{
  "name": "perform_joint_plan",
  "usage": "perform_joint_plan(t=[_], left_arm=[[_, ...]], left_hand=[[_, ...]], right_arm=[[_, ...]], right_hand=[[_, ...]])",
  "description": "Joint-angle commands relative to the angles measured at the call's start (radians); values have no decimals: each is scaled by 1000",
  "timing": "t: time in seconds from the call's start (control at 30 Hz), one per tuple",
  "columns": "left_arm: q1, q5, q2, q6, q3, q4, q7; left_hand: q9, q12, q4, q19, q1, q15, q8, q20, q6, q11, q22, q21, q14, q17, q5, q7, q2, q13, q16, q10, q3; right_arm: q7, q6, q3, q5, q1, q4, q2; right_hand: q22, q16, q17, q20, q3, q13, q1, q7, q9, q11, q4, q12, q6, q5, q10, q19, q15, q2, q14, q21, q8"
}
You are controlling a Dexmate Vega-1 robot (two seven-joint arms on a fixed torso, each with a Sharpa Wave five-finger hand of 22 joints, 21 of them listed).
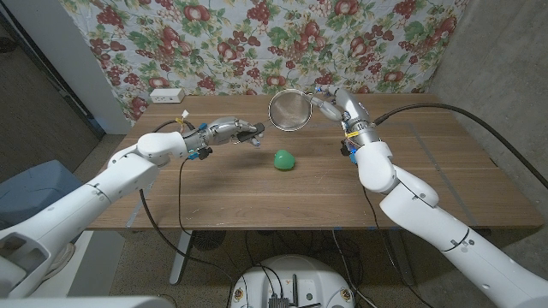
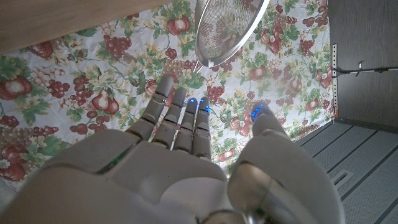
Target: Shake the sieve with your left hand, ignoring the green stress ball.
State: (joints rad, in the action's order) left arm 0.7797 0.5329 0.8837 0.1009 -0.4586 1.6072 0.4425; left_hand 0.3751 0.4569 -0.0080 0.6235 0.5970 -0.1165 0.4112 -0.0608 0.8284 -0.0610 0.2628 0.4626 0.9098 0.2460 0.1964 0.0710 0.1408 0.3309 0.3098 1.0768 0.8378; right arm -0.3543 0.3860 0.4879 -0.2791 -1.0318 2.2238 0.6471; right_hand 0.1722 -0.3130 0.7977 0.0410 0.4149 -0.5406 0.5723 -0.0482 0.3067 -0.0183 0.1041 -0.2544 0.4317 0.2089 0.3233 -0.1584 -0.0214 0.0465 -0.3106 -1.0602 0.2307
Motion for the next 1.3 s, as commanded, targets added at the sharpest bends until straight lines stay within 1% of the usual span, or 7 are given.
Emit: perform_joint_plan(t=[0.03,0.33,0.6,0.67,1.0,1.1,1.3], left_arm=[[17,8,1,-28,13,19,-51],[31,16,11,-77,24,50,-99],[52,28,13,-121,39,81,-160],[58,30,14,-131,43,90,-178],[79,48,21,-199,59,135,-248],[85,61,25,-237,65,154,-273],[93,107,29,-343,82,196,-338]], left_hand=[[9,5,10,-1,82,-118,9,-26,-2,-117,2,7,13,4,6,-1,68,5,-3,122,2],[22,2,11,3,87,-118,20,-25,-4,-119,3,17,20,3,5,2,68,7,-3,125,0],[32,-2,11,8,91,-118,26,-25,-7,-121,4,25,23,3,5,2,68,7,-3,126,-1],[34,-3,11,10,92,-118,28,-24,-8,-120,4,27,24,3,5,3,68,8,-3,127,-2],[46,-7,11,14,97,-118,39,-23,-7,-123,4,36,31,3,4,7,68,7,-3,130,-4],[50,-8,10,16,99,-118,42,-22,-7,-122,4,40,32,2,4,8,68,8,-4,130,-4],[60,-12,6,22,105,-119,51,-20,-5,-119,4,49,41,2,3,17,68,3,-2,139,-5]], right_arm=[[2,-195,-58,190,-4,-112,-8],[27,-359,-76,311,6,-216,-21],[58,-458,-80,395,17,-289,-37],[60,-468,-80,407,19,-300,-40],[102,-531,-80,488,34,-362,-50],[114,-545,-80,509,38,-380,-53],[115,-556,-80,528,42,-400,-57]], right_hand=[[-2,17,-12,-5,-7,9,-26,-5,-4,-15,-7,12,-6,3,-2,10,25,7,14,14,-9],[-3,31,-33,1,-13,26,-59,-4,-14,-18,-19,27,-12,-1,-6,24,27,23,26,32,-17],[-3,40,-52,-26,-22,44,-105,-10,-24,-27,-43,35,-8,-10,2,29,15,49,29,49,-20],[-3,44,-58,-36,-24,49,-115,-16,-28,-28,-46,37,-9,-12,3,28,12,52,34,52,-21],[-5,58,-79,-52,-31,66,-148,-18,-39,-23,-56,49,-16,-17,-5,29,12,61,47,68,-28],[-6,70,-92,-54,-34,77,-163,-18,-46,-16,-60,57,-23,-19,-16,32,10,65,62,79,-32],[-6,79,-103,-53,-35,86,-175,-17,-52,-19,-62,60,-28,-21,-18,38,16,67,72,90,-34]])
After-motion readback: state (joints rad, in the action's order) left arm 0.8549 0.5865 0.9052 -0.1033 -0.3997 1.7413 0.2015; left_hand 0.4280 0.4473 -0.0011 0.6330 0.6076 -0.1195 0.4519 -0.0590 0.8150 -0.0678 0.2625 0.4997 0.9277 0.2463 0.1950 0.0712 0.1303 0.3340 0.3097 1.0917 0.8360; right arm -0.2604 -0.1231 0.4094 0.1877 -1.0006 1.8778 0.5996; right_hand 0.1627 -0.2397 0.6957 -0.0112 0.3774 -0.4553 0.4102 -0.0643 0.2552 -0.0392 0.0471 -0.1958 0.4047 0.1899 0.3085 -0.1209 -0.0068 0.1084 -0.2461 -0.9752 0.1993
